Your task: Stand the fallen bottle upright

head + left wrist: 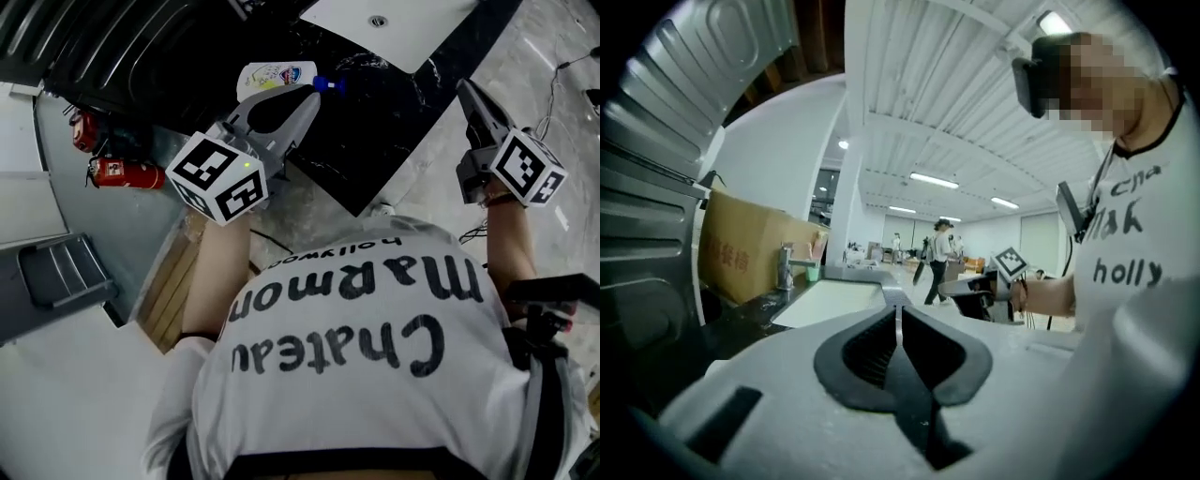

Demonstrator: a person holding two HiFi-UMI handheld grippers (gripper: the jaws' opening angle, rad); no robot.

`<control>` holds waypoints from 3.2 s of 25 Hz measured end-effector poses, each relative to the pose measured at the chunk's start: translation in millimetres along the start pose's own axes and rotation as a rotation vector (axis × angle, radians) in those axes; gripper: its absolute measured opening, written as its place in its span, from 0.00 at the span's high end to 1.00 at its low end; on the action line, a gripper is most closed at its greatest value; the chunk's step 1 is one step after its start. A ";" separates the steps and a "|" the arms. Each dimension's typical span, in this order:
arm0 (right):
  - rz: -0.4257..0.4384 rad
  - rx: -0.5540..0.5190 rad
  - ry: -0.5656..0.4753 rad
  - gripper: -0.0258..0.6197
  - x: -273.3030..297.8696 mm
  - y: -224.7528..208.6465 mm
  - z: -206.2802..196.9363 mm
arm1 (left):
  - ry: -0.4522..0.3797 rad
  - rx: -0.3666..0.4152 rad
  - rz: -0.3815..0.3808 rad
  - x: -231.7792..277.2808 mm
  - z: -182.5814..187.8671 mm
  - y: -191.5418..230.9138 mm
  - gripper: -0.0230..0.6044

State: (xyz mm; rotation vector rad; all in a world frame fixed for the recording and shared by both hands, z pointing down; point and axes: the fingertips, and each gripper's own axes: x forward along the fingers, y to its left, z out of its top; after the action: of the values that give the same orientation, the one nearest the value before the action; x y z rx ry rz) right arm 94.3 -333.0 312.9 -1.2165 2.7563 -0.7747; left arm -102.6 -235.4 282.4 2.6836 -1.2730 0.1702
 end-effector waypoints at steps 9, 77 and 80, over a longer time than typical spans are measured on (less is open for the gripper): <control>0.062 0.012 0.052 0.94 37.2 -51.1 -3.0 | 0.366 0.250 -0.057 53.7 -33.4 0.7 0.93; -0.002 0.055 -0.080 0.94 13.2 -99.1 29.7 | 1.044 0.891 -0.417 74.7 -77.8 22.6 0.68; -0.003 0.052 -0.082 0.94 7.8 -94.3 30.7 | 1.002 0.890 -0.390 74.7 -68.7 22.6 0.68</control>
State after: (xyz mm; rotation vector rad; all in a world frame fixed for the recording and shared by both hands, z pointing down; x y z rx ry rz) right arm 160.3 -405.4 330.1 -1.2143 2.6530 -0.7727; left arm -75.3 -292.4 365.0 2.5925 -0.3483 2.0723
